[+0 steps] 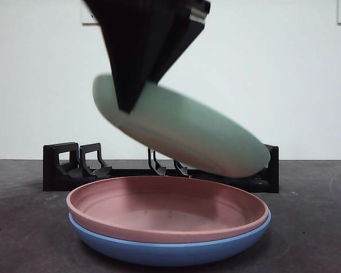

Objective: Place the plate

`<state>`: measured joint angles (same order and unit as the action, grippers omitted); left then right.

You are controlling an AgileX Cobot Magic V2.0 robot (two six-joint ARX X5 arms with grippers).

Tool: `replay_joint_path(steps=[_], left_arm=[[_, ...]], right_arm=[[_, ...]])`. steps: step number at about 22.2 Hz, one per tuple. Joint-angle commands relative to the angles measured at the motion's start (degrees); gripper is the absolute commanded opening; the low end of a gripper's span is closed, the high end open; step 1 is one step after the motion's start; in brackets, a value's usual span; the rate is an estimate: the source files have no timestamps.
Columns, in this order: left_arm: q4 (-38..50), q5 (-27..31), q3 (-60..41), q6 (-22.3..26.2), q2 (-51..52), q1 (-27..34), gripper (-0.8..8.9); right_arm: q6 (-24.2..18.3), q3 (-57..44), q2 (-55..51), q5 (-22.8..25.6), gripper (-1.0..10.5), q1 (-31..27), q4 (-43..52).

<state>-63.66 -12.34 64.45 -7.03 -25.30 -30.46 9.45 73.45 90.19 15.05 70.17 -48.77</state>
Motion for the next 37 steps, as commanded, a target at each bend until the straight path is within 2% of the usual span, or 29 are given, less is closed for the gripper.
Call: replay_joint_path(steps=[1,17,25,32,37], left_arm=[[0.6,-0.1,1.2,0.5,-0.2,-0.3,5.62],[0.4,-0.1,1.2,0.6,-0.2,-0.3,5.62],[0.6,-0.1,1.2,1.0,-0.2,-0.3,5.62],[0.7,-0.1,1.2,1.0,-0.2,-0.3,5.62],[0.6,-0.1,1.2,1.0,-0.2,-0.3,5.62]], right_arm=[[1.7,0.5,3.1,2.1,0.1,1.4,0.5],[3.7,0.5,9.6,3.3,0.2,3.3,3.7],[5.1,0.5,9.6,3.4,2.4,3.3,2.3],[7.2,0.5,9.2,3.3,5.6,3.2,0.0],[7.3,0.5,6.3,2.6,6.0,2.1,-2.3]])
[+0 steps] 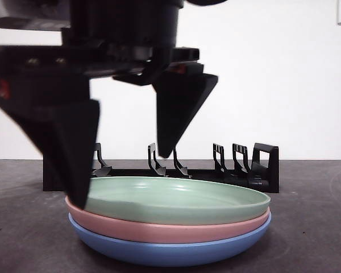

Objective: Place the plate

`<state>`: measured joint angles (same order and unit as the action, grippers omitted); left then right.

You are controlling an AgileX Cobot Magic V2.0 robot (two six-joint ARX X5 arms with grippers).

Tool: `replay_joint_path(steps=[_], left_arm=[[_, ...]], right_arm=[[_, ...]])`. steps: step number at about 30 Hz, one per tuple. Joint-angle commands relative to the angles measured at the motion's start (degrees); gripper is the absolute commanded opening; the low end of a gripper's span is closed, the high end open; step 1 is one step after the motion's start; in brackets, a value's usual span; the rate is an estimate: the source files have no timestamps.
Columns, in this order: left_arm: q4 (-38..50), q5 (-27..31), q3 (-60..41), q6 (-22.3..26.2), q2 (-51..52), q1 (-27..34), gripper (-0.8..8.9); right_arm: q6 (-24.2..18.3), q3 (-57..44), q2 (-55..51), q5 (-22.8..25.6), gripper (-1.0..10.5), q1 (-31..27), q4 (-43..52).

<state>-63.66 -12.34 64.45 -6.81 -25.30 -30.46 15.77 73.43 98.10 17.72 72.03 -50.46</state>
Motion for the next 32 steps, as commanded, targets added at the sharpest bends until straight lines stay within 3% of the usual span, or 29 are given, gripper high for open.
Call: replay_joint_path(steps=[1,9,20,26,32], left_arm=[[0.6,-0.1,1.2,0.8,-0.2,-0.3,5.62],[0.7,-0.1,1.2,0.8,-0.2,-0.3,5.62],[2.1,-0.1,-0.4,0.8,-0.2,-0.3,5.62],[2.7,-0.1,-2.1,0.5,-0.9,-0.3,5.62],[4.8,-0.1,-2.1,0.0,-1.7,-0.3,5.62]], right_arm=[[0.9,0.6,-2.7,-0.3,6.0,-0.3,-1.0],[-0.6,0.5,-14.0,-4.9,6.0,-9.0,-1.5],[-7.3,0.1,-27.4,-8.8,6.0,-27.6,-8.7],[-10.4,-4.1,-36.9,-16.5,6.0,-35.8,-8.6],[-10.3,-14.2,-52.3,-26.6,6.0,-38.7,-7.9]])
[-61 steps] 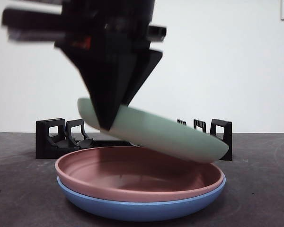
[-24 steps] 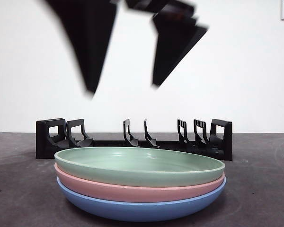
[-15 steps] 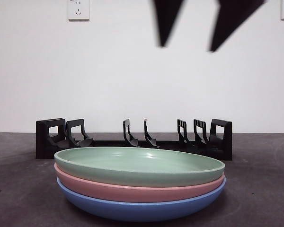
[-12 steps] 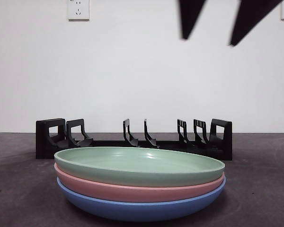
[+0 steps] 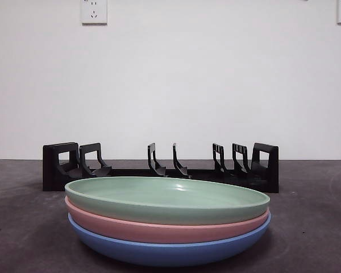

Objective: Place the plate

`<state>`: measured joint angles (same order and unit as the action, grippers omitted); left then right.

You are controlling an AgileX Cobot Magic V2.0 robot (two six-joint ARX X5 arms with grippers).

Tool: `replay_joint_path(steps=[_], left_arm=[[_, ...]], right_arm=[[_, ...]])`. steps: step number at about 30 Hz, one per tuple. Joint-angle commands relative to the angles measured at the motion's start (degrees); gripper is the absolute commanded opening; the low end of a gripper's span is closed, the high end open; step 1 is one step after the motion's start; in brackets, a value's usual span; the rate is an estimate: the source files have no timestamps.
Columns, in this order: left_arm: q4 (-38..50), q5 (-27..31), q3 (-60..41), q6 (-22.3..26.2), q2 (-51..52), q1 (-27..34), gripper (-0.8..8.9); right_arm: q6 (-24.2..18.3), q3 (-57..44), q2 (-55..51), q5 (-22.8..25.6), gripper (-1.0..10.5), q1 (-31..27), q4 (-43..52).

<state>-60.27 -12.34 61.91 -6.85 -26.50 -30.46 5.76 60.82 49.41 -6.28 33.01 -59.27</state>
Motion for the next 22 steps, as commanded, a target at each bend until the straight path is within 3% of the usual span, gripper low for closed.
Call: replay_joint_path(steps=[1,4,9,16,17,18,20,21,22], left_arm=[[2.1,-0.1,0.5,-0.3,-0.8,-0.3,5.62],[2.6,-0.1,0.5,-1.4,-1.2,-0.3,5.62],[2.4,-0.1,0.5,-2.0,-1.3,-0.3,5.61],[1.0,-0.1,0.5,-1.9,-1.3,-0.3,5.54],[1.0,-0.1,0.5,-1.7,-1.3,-0.3,5.28],[0.8,-0.1,0.5,-1.3,-1.3,-0.3,3.91],[0.1,-0.1,0.5,0.1,-1.3,-0.3,0.25],[-0.2,-0.1,0.5,0.4,-1.3,-0.3,0.33],[-0.2,-0.1,0.4,0.4,-1.3,-0.3,0.18]], right_arm=[[1.2,-3.9,-7.3,-6.1,6.0,0.4,1.9],[5.9,-8.3,-16.8,-10.5,6.0,0.4,3.7],[6.2,-8.9,-26.5,-8.5,6.0,0.4,2.2],[6.3,-8.9,-28.7,-8.7,5.9,0.4,2.1],[6.3,-8.9,-28.7,-8.7,5.6,0.4,2.0],[6.3,-8.9,-28.7,-8.7,4.2,0.4,1.8],[6.2,-8.9,-28.7,-8.7,0.9,0.4,1.6],[6.1,-8.9,-28.7,-8.7,0.0,0.4,1.6],[5.9,-8.9,-28.7,-8.6,0.2,0.4,1.7]])
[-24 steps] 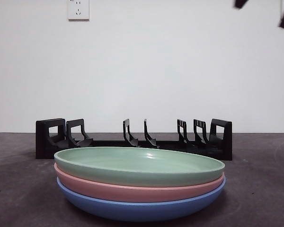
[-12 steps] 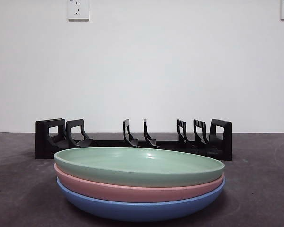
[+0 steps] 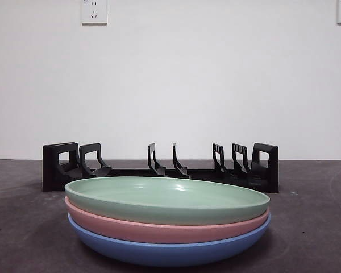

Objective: Place the plate

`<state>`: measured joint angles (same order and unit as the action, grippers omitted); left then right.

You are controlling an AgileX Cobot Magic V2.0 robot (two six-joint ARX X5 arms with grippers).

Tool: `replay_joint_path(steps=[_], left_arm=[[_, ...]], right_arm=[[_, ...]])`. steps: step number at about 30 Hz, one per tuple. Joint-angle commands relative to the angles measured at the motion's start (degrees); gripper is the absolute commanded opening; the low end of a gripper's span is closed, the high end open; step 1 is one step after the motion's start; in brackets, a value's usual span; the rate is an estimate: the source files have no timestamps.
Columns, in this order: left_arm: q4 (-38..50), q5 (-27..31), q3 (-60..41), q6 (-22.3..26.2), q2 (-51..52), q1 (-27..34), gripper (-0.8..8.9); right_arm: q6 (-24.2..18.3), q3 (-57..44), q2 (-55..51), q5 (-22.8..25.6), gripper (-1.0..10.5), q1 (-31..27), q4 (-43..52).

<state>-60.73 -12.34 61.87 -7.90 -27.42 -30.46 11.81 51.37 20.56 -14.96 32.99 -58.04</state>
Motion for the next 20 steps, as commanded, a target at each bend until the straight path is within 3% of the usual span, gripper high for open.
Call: replay_joint_path(steps=[1,20], left_arm=[[0.2,-0.1,0.4,1.4,-0.4,-0.3,0.05],[-0.4,-0.1,0.0,1.2,0.1,-0.3,0.06]], right_arm=[[-0.3,0.5,0.2,0.1,0.2,0.4,0.6],[-0.2,0.5,0.2,0.1,0.2,0.4,2.3]])
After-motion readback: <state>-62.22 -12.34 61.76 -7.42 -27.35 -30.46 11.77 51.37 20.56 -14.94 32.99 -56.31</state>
